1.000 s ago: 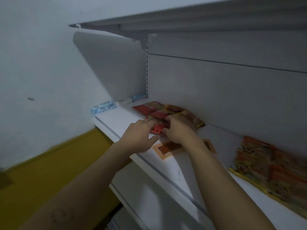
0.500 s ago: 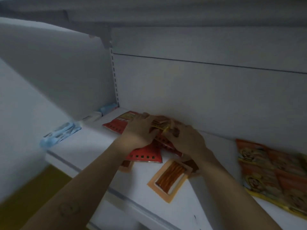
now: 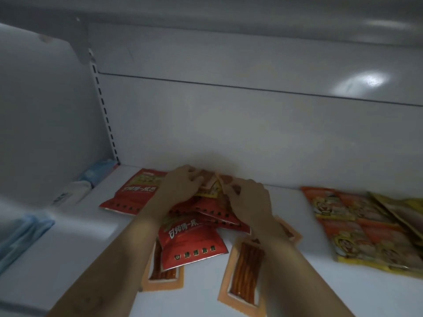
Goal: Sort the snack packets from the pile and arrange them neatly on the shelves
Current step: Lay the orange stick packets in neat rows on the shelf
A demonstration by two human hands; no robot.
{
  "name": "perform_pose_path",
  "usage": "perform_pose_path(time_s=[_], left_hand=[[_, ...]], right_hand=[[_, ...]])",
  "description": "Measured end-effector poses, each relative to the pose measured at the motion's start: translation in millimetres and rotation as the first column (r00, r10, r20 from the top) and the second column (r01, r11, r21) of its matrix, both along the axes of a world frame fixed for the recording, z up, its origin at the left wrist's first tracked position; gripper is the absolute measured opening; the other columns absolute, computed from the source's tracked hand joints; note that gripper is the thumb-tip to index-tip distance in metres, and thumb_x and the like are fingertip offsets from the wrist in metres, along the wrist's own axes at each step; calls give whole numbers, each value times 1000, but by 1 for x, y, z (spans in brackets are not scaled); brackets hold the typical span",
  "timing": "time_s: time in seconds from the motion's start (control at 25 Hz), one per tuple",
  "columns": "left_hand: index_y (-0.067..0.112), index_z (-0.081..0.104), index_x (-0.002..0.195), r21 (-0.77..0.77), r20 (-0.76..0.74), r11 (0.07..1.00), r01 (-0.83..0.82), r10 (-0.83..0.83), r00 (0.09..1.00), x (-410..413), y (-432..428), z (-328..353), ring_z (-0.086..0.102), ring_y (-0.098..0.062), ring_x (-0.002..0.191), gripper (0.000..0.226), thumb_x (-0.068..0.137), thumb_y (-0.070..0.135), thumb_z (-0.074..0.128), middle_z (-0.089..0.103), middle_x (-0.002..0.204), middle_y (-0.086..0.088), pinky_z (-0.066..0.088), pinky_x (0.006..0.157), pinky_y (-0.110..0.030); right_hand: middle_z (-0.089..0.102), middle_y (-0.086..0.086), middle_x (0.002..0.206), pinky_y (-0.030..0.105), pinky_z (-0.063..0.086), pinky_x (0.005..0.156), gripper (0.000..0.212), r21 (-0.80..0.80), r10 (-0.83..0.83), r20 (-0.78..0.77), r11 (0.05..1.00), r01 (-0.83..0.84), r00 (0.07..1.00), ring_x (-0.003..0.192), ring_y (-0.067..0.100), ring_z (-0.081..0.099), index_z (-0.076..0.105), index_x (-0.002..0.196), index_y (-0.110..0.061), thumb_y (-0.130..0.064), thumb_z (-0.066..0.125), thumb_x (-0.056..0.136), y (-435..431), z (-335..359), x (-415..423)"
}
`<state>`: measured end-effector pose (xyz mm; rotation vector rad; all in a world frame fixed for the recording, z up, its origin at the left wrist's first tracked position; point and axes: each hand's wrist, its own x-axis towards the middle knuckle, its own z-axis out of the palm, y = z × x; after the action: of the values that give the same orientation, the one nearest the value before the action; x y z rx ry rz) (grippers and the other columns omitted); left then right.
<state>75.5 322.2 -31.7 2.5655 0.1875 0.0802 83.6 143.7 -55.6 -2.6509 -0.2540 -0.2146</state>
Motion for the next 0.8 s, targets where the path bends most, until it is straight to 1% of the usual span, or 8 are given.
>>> perform_pose_path(time_s=[0.12,0.28,0.44,0.52,0.6,0.64,0.72,0.8], left_hand=[[16,45,143,-79,101,997,-15,23,995,-2,6,-3,49,-27,127,54,95,33,60,51,142,-9,38,101,-31],[16,32,151,-202,128,979,40,-14,992,-6,7,-3,54,-23,119,67,91,17,64,54,131,-4,39,89,-24],[14,59,107,-246,109,964,102,-77,991,-8,6,0,67,-23,84,18,90,9,59,65,91,1,46,60,-19],[14,52,101,-366,153,926,94,-40,987,-13,5,1,68,-25,79,11,91,11,57,64,90,-5,54,65,-30],[13,51,105,-586,165,807,73,30,986,-17,1,-1,69,-28,87,19,89,12,61,65,99,-13,58,77,-45],[12,52,107,-673,184,734,90,49,982,-20,-3,0,68,-30,92,23,87,12,64,66,103,-14,57,81,-48],[9,56,112,-811,232,555,184,17,973,-28,-13,4,69,-29,95,26,87,4,64,69,105,-14,57,81,-43],[6,58,117,-890,253,384,247,-35,967,-33,-22,7,69,-25,95,31,86,6,64,70,107,-13,56,81,-42]], right_hand=[[64,5,111,29,42,87,29,68,1,61,998,-5,998,106,29,57,69,115,-25,-36,64,89,-8,-1,-2],[44,3,139,16,32,87,52,275,-7,13,961,3,1000,120,22,51,58,131,-22,-11,70,81,-14,4,-10],[65,-4,123,-1,32,75,39,309,41,1,950,-39,999,104,8,58,65,122,-24,-13,69,85,-14,5,-15],[69,-7,116,5,41,85,33,432,54,54,899,-73,997,101,8,63,67,118,-29,-17,68,87,-12,9,-21],[70,-12,111,34,53,91,35,606,94,124,781,-150,988,98,12,68,66,114,-40,-18,69,86,-8,12,-25],[70,-12,109,37,56,88,41,664,115,155,723,-190,981,95,12,69,63,115,-43,-16,70,86,-5,13,-28],[71,-8,106,21,54,81,61,683,150,196,689,-244,969,88,8,68,50,129,-47,-10,72,85,0,17,-34],[68,-10,115,8,46,79,74,598,149,207,763,-246,967,97,4,65,36,144,-42,-15,71,86,3,19,-37]])
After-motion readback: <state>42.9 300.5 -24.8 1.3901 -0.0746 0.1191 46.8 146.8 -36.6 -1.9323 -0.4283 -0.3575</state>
